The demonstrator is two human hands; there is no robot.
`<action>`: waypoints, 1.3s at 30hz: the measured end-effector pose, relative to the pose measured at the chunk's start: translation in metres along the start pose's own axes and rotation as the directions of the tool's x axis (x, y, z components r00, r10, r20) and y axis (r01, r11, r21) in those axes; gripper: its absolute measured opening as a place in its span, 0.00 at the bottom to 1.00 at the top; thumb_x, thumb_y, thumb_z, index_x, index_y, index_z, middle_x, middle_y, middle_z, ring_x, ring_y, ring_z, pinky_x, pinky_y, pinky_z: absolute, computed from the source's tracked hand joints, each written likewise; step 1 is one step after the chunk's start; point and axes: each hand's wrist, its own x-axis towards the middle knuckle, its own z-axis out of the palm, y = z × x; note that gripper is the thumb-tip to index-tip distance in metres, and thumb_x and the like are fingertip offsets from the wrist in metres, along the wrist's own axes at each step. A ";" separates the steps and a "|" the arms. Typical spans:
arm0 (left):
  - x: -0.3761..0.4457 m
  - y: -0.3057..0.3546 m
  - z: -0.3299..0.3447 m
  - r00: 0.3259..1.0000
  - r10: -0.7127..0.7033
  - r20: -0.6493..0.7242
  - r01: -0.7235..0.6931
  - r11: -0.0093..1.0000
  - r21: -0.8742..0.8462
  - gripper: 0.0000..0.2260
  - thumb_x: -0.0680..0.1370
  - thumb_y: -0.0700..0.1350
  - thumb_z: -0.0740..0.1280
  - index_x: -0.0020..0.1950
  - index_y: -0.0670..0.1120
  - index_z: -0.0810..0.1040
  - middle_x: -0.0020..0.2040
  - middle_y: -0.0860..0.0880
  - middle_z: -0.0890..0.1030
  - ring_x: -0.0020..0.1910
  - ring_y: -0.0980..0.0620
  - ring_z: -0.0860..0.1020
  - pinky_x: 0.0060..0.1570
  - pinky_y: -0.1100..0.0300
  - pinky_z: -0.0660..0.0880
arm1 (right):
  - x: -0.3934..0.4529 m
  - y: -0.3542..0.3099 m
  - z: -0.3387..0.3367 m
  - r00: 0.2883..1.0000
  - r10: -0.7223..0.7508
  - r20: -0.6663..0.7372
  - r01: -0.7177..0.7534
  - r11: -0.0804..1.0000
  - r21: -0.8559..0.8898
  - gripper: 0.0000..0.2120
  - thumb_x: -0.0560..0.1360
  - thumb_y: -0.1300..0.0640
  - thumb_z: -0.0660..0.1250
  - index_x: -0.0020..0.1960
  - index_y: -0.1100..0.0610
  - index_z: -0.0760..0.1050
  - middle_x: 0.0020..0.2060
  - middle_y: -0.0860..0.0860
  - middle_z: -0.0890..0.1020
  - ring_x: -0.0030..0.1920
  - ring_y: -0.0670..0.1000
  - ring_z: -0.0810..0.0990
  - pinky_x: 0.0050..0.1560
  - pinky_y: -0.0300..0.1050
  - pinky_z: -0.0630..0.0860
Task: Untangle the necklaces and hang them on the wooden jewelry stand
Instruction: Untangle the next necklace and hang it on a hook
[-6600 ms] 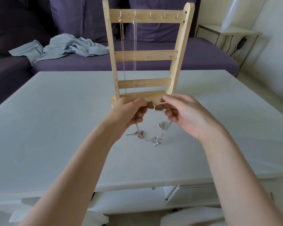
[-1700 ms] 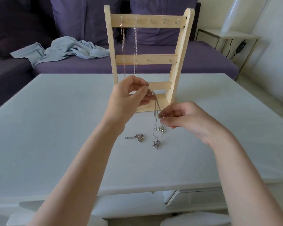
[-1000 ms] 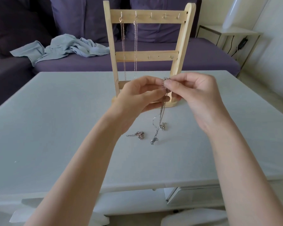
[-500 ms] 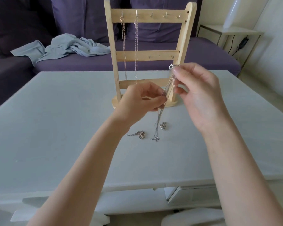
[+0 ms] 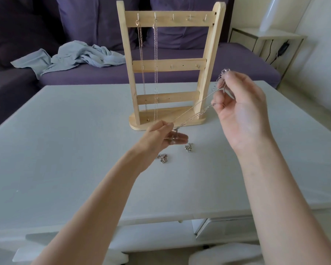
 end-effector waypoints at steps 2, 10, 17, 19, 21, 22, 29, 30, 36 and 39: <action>-0.001 -0.003 0.002 0.999 -0.033 0.005 0.033 0.999 -0.004 0.10 0.82 0.44 0.57 0.41 0.45 0.66 0.35 0.47 0.78 0.31 0.51 0.79 0.40 0.61 0.76 | 0.000 0.000 -0.001 1.000 -0.001 -0.025 0.001 1.000 0.007 0.05 0.78 0.65 0.62 0.43 0.60 0.72 0.30 0.49 0.75 0.26 0.47 0.69 0.31 0.37 0.67; -0.003 0.000 -0.020 0.981 -0.190 0.042 0.186 0.979 0.087 0.07 0.80 0.38 0.61 0.45 0.40 0.77 0.35 0.46 0.80 0.27 0.57 0.72 0.29 0.69 0.73 | 0.007 0.016 -0.031 0.962 -0.106 -0.253 -0.026 0.883 -0.469 0.08 0.76 0.64 0.63 0.38 0.58 0.72 0.29 0.50 0.74 0.23 0.45 0.71 0.27 0.36 0.66; -0.002 0.005 -0.034 0.983 -0.133 -0.129 0.171 0.923 0.345 0.07 0.78 0.32 0.61 0.53 0.40 0.74 0.43 0.42 0.83 0.37 0.53 0.79 0.47 0.63 0.78 | 0.010 0.038 -0.055 0.965 -0.131 -0.229 -0.101 0.621 -0.777 0.08 0.74 0.63 0.64 0.36 0.56 0.73 0.27 0.50 0.77 0.24 0.46 0.76 0.36 0.43 0.73; 0.001 0.005 -0.036 0.987 -0.006 -0.163 0.071 0.915 0.397 0.05 0.78 0.33 0.63 0.51 0.39 0.74 0.38 0.45 0.83 0.33 0.56 0.80 0.47 0.62 0.78 | 0.011 0.038 -0.058 0.982 -0.104 -0.158 -0.080 0.529 -0.845 0.09 0.73 0.63 0.66 0.35 0.55 0.73 0.27 0.50 0.78 0.27 0.47 0.77 0.38 0.43 0.75; 0.002 0.007 -0.036 0.980 0.110 -0.164 -0.021 0.883 0.469 0.02 0.77 0.35 0.66 0.47 0.40 0.74 0.33 0.50 0.83 0.31 0.56 0.80 0.49 0.55 0.78 | 0.009 0.039 -0.060 0.996 0.063 -0.069 -0.086 0.335 -0.938 0.09 0.72 0.63 0.66 0.35 0.53 0.74 0.30 0.51 0.80 0.33 0.51 0.79 0.40 0.43 0.76; 0.002 0.010 -0.035 0.973 0.165 -0.159 -0.060 0.853 0.519 0.03 0.76 0.36 0.67 0.44 0.41 0.74 0.32 0.51 0.83 0.32 0.55 0.80 0.50 0.51 0.78 | 0.007 0.039 -0.062 0.983 0.175 -0.054 -0.087 0.187 -0.978 0.08 0.72 0.63 0.66 0.35 0.53 0.76 0.33 0.52 0.81 0.38 0.53 0.80 0.42 0.43 0.75; -0.007 0.023 -0.012 0.953 0.300 -0.027 -0.202 0.702 0.683 0.04 0.73 0.43 0.70 0.40 0.47 0.77 0.33 0.48 0.83 0.30 0.54 0.77 0.45 0.50 0.78 | -0.003 0.035 -0.034 0.902 0.403 0.153 -0.079 0.505 -0.859 0.03 0.73 0.61 0.69 0.44 0.57 0.81 0.39 0.50 0.82 0.40 0.47 0.78 0.44 0.39 0.74; -0.007 0.023 -0.010 0.950 0.312 -0.018 -0.215 0.692 0.689 0.05 0.73 0.44 0.70 0.40 0.46 0.77 0.33 0.47 0.83 0.29 0.54 0.77 0.44 0.51 0.78 | -0.006 0.035 -0.029 0.868 0.455 0.197 -0.132 0.595 -0.793 0.03 0.74 0.61 0.69 0.44 0.58 0.81 0.40 0.51 0.82 0.41 0.47 0.78 0.43 0.38 0.75; -0.009 0.023 -0.008 0.969 0.239 -0.056 -0.159 0.785 0.599 0.07 0.77 0.44 0.67 0.40 0.45 0.78 0.33 0.46 0.82 0.27 0.57 0.77 0.38 0.59 0.77 | -0.011 0.039 -0.025 0.802 0.546 0.243 -0.232 0.660 -0.715 0.01 0.72 0.63 0.71 0.42 0.59 0.80 0.33 0.48 0.83 0.36 0.45 0.78 0.43 0.41 0.71; -0.012 0.029 -0.010 0.997 0.037 -0.070 -0.021 0.976 0.216 0.07 0.80 0.42 0.62 0.46 0.42 0.77 0.38 0.42 0.82 0.32 0.54 0.81 0.37 0.65 0.80 | -0.009 0.038 -0.026 0.843 0.503 0.192 -0.244 0.675 -0.696 0.03 0.71 0.64 0.71 0.40 0.59 0.81 0.31 0.48 0.82 0.35 0.45 0.78 0.38 0.37 0.72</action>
